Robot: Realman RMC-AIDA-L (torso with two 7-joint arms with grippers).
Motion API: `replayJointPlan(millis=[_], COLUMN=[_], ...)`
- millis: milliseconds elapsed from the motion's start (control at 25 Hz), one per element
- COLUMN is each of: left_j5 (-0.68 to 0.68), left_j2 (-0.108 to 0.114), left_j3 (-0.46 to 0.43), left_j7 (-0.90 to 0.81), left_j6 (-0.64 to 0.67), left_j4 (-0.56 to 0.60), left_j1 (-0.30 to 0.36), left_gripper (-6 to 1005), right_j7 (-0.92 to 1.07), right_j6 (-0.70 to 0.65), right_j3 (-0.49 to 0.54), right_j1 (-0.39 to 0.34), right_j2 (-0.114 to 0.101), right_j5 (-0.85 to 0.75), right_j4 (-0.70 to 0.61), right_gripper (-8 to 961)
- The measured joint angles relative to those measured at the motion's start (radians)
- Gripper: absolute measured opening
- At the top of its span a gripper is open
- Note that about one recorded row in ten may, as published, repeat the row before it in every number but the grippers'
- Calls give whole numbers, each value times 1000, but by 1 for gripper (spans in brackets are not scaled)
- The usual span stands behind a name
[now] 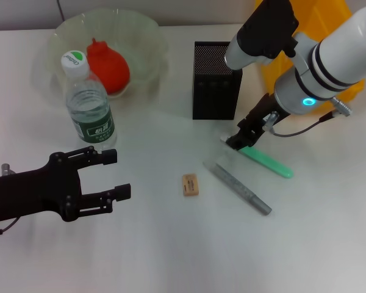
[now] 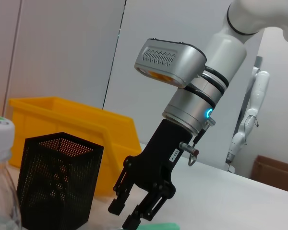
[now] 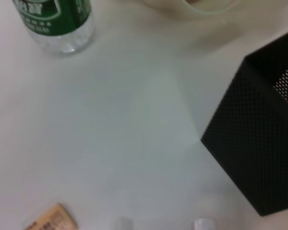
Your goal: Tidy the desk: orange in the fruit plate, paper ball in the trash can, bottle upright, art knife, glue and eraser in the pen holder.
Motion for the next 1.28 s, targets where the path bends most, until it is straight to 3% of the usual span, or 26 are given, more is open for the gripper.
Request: replayJointPlan(millis=[480,680,1160,1240,1280], left_j5=[0,0,0,0,0], left_j2=[-6,-6,-6,-6,-5], left_j3=[3,0,-5,-5,-5], left_j7=[0,0,0,1,4], left_j6=[-14,-14,-15,-15,-14], left_j4=[-2,-2,-2,-2,-2], left_j1=[0,0,5,9,15], left_gripper=[785,785,785,785,785], right_j7=[-10,-10,-12,-12,-17], right_j6=[73,82,70,60,33], right_j3=[-23,-43,-42,-34,-11], right_j1=[19,28,24,7,-41], right_j2=[-1,0,0,-1,-5], right_j5=[31,31,43,44,70], right_j4=[83,98,83,50,-36], right_gripper=[451,261,183,183,182])
